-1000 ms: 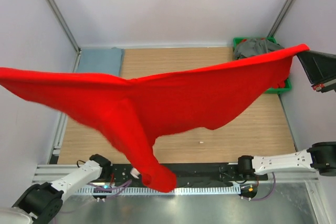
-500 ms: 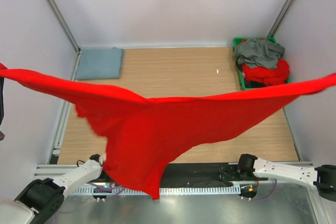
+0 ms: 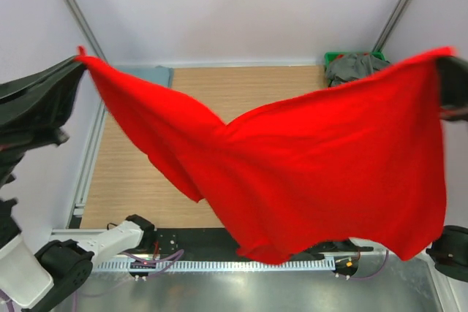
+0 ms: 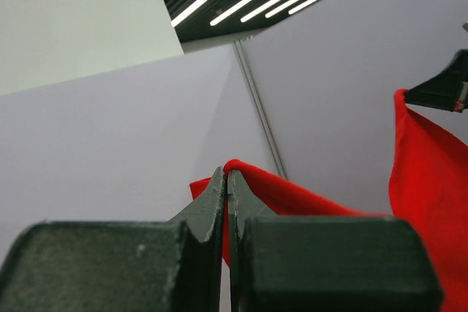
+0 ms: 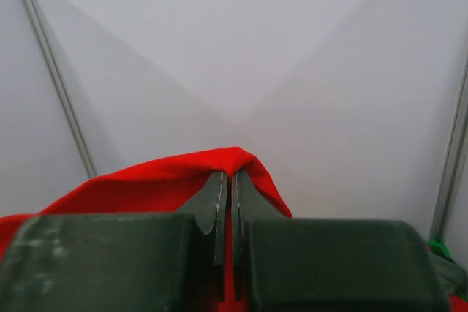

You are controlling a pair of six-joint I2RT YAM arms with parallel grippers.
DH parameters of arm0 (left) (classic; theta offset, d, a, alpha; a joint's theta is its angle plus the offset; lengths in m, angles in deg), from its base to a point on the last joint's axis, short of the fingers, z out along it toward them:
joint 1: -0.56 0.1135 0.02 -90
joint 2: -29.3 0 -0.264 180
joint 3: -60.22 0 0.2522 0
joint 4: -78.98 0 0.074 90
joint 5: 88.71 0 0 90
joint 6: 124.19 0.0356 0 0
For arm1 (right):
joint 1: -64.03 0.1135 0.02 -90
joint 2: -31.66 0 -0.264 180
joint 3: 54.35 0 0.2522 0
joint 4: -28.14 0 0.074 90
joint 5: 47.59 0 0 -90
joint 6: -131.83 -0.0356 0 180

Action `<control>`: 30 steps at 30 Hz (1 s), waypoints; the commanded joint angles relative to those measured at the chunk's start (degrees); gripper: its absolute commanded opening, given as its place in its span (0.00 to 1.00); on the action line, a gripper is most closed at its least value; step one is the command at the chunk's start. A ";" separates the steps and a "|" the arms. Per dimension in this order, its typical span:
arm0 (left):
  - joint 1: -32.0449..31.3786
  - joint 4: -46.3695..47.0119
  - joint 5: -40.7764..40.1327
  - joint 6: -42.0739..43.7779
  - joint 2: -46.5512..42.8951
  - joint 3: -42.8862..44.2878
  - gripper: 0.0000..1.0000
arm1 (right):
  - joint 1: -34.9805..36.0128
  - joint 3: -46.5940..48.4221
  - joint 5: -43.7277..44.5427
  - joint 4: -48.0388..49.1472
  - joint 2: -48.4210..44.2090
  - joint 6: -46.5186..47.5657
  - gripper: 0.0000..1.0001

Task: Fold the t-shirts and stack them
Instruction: Flatten the tshirt out

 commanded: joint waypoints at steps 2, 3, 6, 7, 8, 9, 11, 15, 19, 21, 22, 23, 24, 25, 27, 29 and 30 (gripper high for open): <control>-0.20 7.61 1.17 0.19 -0.05 -5.96 0.00 | 0.17 -8.46 4.28 9.02 4.70 5.90 0.01; -0.20 8.58 1.96 -0.69 -0.31 -5.89 0.00 | 0.17 -8.29 1.99 9.04 4.87 5.55 0.01; -0.29 9.81 2.76 -5.87 0.47 -2.21 0.00 | 0.17 -3.11 -5.76 7.02 8.02 3.09 0.01; -0.21 10.34 1.45 -6.76 0.56 -1.59 0.00 | 0.17 0.64 -4.46 6.84 9.51 2.74 0.01; -0.20 10.78 0.39 -7.37 0.48 -1.15 0.00 | 0.17 2.94 -3.40 5.53 12.75 2.91 0.01; -0.20 11.31 -1.01 -7.82 0.39 -1.23 0.00 | 0.17 5.23 -2.44 5.26 14.43 3.69 0.01; -0.20 12.37 -4.00 -7.65 0.48 -1.23 0.00 | 0.17 9.02 0.46 5.95 16.72 6.23 0.01; -0.20 7.55 -7.26 -7.12 3.55 4.03 0.00 | 0.17 19.89 6.00 0.88 24.71 8.71 0.01; -0.20 1.74 -8.40 -6.51 2.86 4.31 0.00 | 0.17 21.87 1.46 -8.79 22.65 0.73 0.01; -0.20 1.29 -8.93 -6.59 -0.38 0.63 0.00 | 0.17 16.54 -8.15 -10.39 18.43 -3.05 0.01; -0.20 -0.01 -9.02 -6.68 -1.45 -0.08 0.00 | 0.17 14.59 -11.10 -10.39 14.23 -6.38 0.01; -0.20 -0.37 -8.85 -7.46 -2.50 -1.04 0.00 | 0.17 12.83 -14.17 -9.95 11.84 -7.97 0.01; -0.20 -0.47 -8.15 -7.99 -4.69 -1.66 0.00 | 0.17 10.81 -18.73 -10.04 10.07 -9.21 0.01; -0.20 -0.55 -7.19 -8.69 -5.49 -2.02 0.00 | 0.08 10.35 -20.78 -10.30 8.92 -12.09 0.01; -0.20 -0.64 -4.82 -11.06 -7.25 -1.32 0.00 | -0.53 10.61 -26.38 -11.00 6.02 -14.57 0.01; -0.20 -0.55 -4.27 -13.25 -8.22 -0.18 0.00 | -2.72 11.49 -29.74 -11.44 4.62 -17.20 0.01; -0.20 -0.38 -4.27 -13.88 -8.75 0.00 0.00 | -4.12 12.80 -31.59 -11.62 4.26 -17.65 0.02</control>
